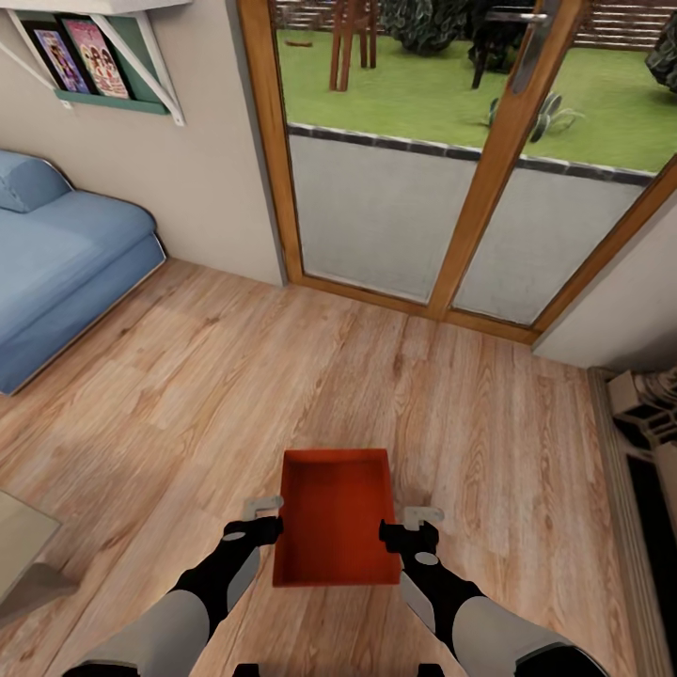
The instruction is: Move the two storage containers from the living room to the garage. In the garage, place one container on the floor and stack the other container on top of it (either order is fine).
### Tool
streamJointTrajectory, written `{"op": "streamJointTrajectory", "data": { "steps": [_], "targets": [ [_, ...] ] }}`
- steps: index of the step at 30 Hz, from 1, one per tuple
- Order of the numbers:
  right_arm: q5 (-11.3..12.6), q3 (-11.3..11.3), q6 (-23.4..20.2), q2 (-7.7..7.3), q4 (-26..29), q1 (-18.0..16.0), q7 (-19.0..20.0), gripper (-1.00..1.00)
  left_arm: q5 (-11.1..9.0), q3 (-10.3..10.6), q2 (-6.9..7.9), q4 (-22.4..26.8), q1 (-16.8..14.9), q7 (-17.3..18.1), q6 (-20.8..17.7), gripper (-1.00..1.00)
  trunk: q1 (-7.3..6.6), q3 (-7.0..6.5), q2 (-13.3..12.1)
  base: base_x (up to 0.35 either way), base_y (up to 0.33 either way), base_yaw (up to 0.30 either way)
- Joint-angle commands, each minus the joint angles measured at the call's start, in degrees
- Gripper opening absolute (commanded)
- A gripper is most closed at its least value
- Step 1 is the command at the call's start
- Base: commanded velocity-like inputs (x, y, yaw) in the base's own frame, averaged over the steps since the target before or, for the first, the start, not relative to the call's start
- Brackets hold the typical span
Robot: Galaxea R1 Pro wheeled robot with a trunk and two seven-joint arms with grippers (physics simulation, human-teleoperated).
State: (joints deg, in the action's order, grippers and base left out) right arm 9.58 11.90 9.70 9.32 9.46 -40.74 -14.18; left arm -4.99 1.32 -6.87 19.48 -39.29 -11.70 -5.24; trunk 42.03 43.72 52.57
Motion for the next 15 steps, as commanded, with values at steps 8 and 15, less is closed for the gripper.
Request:
{"op": "streamJointTrajectory", "data": {
  "steps": [8,15],
  "targets": [
    [0.3,0.5,0.2,0.0,-0.2,0.0,-0.2,1.0,-0.3,0.3,0.01,0.0,0.0,-0.2,-0.3,1.0,0.01,0.04,0.0,0.013,0.0,0.0],
    [-4.6,0.4,1.2,-0.08,-0.7,0.0,-0.2,1.0,-0.2,0.3,0.01,-0.2,0.0,-0.2,-0.3,1.0,0.01,0.04,0.0,0.0,0.0,0.0]
  ]
}}
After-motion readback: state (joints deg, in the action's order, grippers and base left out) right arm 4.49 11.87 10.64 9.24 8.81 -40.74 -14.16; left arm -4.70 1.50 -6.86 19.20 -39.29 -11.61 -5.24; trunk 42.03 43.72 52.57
